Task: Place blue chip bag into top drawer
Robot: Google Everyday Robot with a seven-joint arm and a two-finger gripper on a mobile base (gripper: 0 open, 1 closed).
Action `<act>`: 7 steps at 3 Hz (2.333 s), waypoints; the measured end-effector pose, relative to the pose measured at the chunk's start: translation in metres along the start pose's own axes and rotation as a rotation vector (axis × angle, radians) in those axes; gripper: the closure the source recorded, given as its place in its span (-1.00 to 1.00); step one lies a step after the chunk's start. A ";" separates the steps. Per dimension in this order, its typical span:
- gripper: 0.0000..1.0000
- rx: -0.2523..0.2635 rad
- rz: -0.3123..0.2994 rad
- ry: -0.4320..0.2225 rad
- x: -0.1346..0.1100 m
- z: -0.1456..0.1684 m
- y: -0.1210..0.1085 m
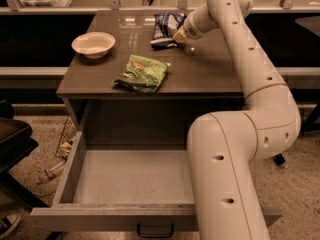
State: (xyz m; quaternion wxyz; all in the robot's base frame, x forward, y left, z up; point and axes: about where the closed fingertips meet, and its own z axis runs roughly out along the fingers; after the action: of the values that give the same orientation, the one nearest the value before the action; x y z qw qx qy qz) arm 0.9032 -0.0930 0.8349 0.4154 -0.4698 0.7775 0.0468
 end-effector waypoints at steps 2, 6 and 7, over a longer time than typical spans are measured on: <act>1.00 -0.005 -0.021 0.030 -0.001 0.008 0.005; 1.00 0.200 -0.050 0.186 -0.017 -0.213 -0.046; 1.00 0.162 -0.021 0.225 0.017 -0.268 -0.033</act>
Offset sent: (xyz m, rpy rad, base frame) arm 0.0031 0.0098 -0.0047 -0.0788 0.0116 0.0106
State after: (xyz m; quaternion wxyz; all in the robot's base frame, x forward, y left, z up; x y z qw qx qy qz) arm 0.7638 -0.2473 1.0076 0.3627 -0.4450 0.8155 -0.0733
